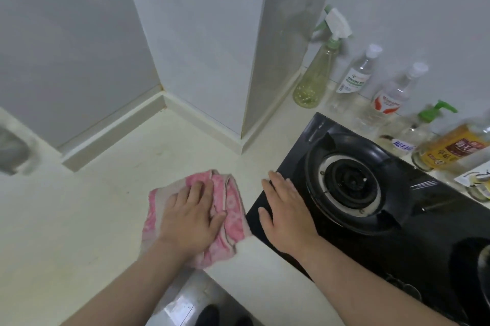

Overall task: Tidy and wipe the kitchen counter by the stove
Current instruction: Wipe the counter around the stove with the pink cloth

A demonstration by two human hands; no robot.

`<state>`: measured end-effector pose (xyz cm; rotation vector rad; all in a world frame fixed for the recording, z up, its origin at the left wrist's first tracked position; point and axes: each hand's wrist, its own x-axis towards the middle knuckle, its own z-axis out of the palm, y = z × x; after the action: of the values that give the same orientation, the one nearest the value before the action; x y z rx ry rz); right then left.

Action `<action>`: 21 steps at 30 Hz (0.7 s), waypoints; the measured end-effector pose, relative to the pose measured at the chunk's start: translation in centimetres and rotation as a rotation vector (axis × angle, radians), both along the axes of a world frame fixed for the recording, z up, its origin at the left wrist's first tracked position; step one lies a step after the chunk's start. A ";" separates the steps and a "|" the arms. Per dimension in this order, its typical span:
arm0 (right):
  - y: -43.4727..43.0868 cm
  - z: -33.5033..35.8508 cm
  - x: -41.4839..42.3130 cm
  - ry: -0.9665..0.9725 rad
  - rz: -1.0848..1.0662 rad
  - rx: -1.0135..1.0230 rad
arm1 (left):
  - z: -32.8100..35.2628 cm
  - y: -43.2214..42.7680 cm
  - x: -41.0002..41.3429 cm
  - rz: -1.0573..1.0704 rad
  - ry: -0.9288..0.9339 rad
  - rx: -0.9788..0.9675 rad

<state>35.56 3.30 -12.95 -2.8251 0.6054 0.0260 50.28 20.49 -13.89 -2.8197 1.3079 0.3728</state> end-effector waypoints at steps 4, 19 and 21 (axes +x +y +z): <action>-1.3 0.0 3.8 -0.032 -0.066 0.059 | 0.7 -4.4 1.3 0.353 0.107 -0.057; -1.2 -2.2 5.5 0.147 0.055 0.000 | -2.1 -4.5 3.4 0.001 0.001 -0.066; -1.2 -2.2 5.5 0.132 0.040 0.018 | -2.0 -5.5 4.2 0.048 -0.011 -0.083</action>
<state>41.08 2.09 -15.15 -2.8342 0.5729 0.2251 54.48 15.02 -15.85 -2.9210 1.2852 0.3111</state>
